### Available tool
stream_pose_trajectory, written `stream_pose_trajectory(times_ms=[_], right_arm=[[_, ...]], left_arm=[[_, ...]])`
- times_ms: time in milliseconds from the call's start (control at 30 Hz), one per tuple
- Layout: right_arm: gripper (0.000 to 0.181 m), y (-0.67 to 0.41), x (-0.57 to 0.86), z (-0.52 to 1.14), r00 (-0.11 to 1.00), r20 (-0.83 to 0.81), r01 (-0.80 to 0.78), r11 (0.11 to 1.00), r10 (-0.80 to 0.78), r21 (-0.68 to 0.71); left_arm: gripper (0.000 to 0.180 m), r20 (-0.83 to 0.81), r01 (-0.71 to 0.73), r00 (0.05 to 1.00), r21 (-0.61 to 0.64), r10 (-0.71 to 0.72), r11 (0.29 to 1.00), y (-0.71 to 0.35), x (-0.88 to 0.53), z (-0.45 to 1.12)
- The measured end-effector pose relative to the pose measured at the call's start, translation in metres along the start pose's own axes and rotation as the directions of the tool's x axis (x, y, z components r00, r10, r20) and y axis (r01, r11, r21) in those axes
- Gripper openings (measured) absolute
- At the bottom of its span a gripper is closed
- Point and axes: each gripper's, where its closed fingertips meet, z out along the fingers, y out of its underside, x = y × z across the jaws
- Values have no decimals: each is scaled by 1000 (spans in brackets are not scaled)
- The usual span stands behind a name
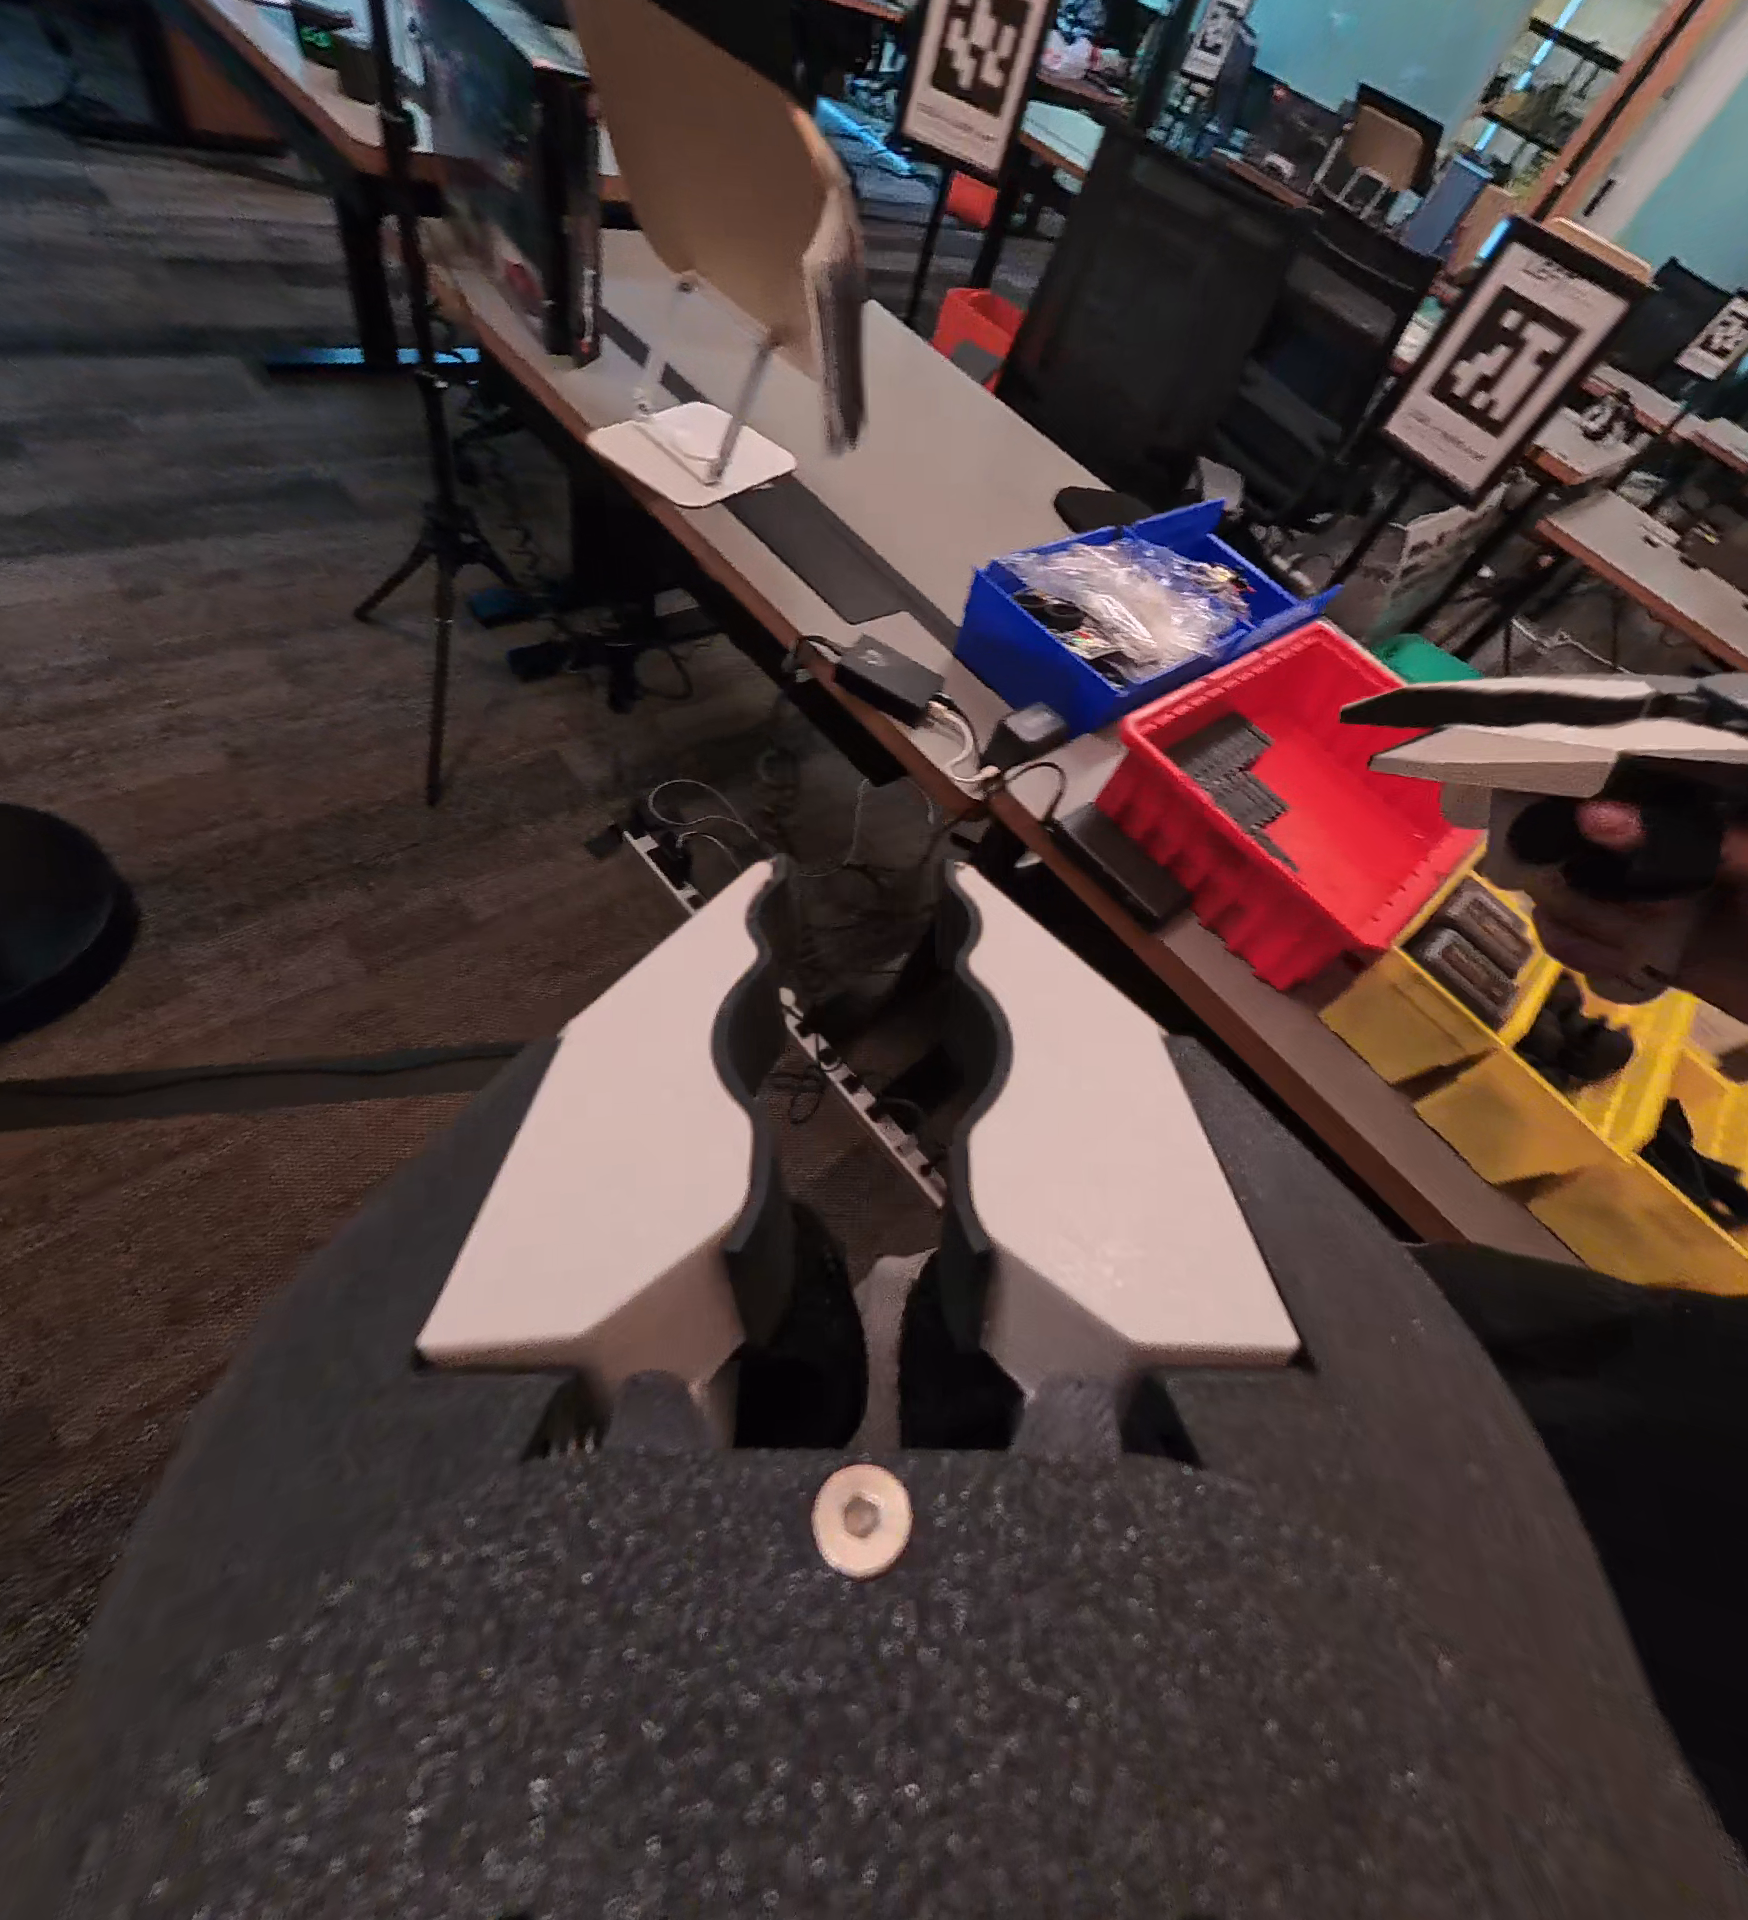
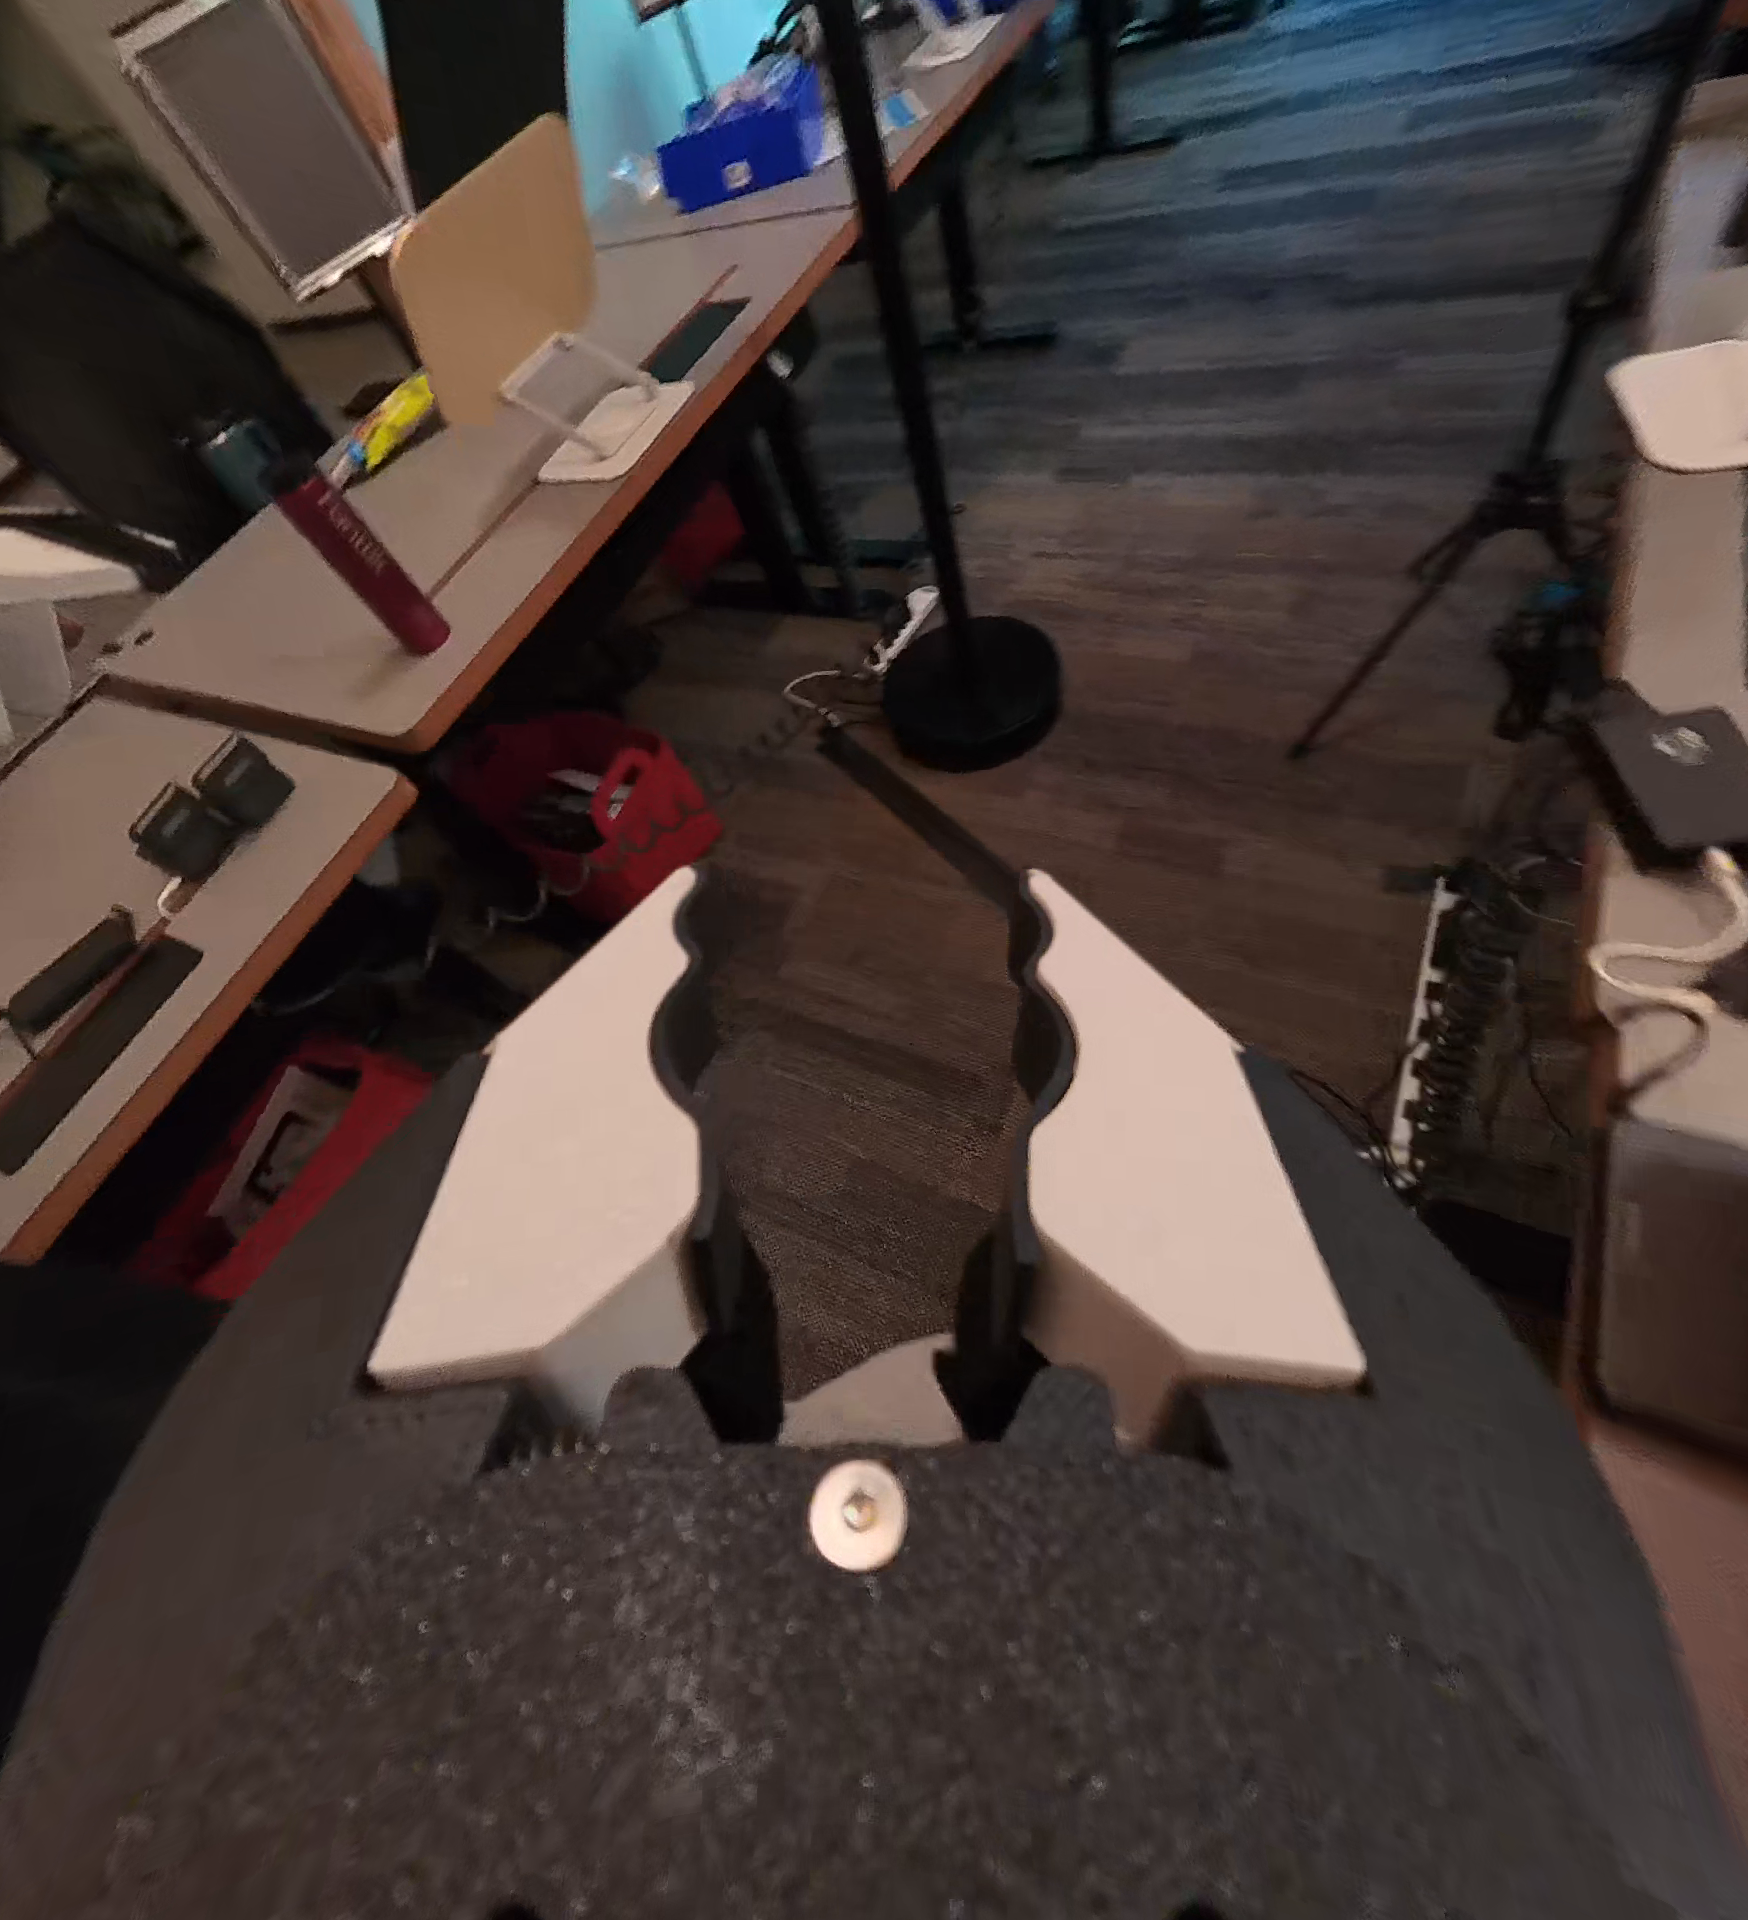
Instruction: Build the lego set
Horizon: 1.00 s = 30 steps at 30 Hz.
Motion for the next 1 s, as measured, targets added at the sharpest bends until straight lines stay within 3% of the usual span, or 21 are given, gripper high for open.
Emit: stream_pose_trajectory(times_ms=[367, 533, 667, 1000], right_arm=[[54, -105, 60, 261, 977, 156, 153, 987, -144, -47], [49, -194, 127, 381, 978, 130, 171, 984, -164, -46], [50, -259, 172, 466, 970, 131, 220, 971, -207, -96], [49, -410, 274, 699, 965, 144, 231, 971, -221, -57]], left_arm=[[22, 81, -22, 996, 10, 21, 1000, -105, -192, 153], [22, 173, -26, 984, -51, 35, 998, -185, -296, 239], [21, 215, -32, 976, -56, 43, 998, -251, -374, 301], [20, 278, 11, 960, -32, -2, 999, -356, -572, 477]])
